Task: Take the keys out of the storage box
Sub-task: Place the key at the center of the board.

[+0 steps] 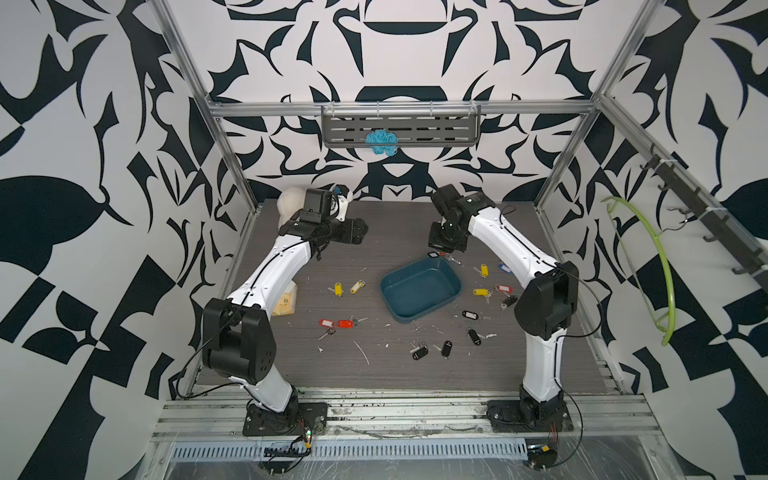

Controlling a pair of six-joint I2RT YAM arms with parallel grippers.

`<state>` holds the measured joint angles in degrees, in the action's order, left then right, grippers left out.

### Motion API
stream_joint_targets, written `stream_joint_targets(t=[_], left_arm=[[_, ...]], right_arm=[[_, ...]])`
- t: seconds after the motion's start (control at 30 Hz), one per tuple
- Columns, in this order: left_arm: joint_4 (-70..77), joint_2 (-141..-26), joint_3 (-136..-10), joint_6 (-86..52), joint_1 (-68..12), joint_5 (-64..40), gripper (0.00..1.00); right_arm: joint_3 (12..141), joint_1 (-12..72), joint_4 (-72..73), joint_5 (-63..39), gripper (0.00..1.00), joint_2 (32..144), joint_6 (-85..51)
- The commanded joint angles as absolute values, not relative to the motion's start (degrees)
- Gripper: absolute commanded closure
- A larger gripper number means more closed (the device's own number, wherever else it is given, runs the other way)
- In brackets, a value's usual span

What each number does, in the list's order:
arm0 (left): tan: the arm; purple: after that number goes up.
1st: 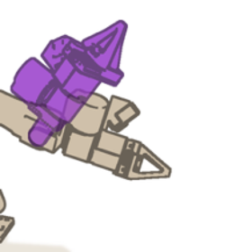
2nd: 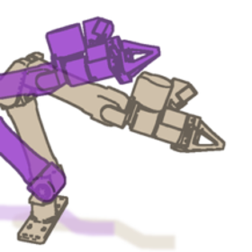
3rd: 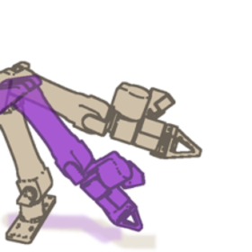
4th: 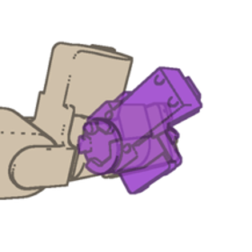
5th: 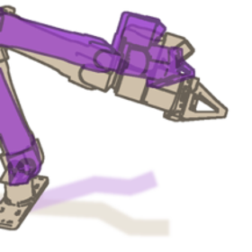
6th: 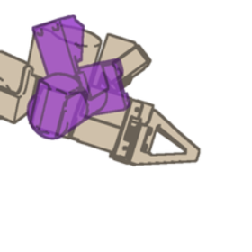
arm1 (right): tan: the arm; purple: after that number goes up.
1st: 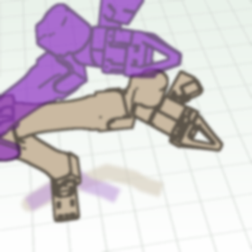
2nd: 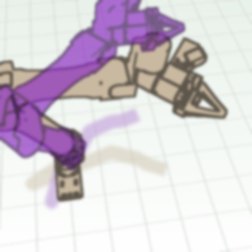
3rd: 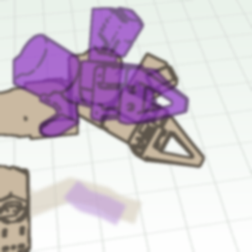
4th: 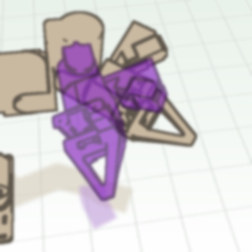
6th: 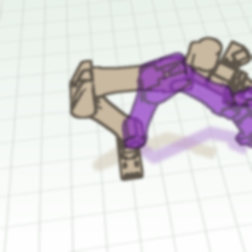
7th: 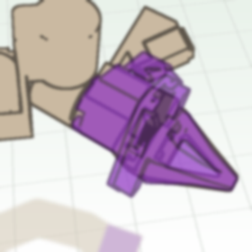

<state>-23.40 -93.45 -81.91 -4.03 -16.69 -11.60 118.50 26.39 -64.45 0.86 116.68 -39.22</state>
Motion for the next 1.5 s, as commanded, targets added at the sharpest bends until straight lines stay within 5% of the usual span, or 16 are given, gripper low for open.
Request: stream_joint_targets(t=[0.0, 0.2, 0.77, 1.43, 1.47], left_arm=[[-22.85, -92.09, -81.38, -4.79, -16.87, -11.77, 0.16], [-22.59, -92.4, -81.83, -5.86, -16.87, -11.54, 0.16], [-22.94, -93.69, -82.84, -9.59, -16.8, -8.63, 0.16], [-14.69, -89.33, -76.03, -16.7, -16.02, -2.26, 0.16], [-14.13, -89.01, -75.55, -17.16, -15.95, -2.05, 0.16]], right_arm=[[128.11, 26.5, -68.58, -1.37, 1.0, 119.74, -38.01], [141.5, 22.64, -70.63, -2.49, 1.0, 127.87, -36.52], [140.46, 7.33, -62.4, -6.86, 1.0, 136.42, -35.99], [108.07, 1.11, -43.86, -9.84, 1.0, 127.31, -35.79], [107.36, 0.85, -43.69, -9.87, 0.93, 126.82, -35.49]])
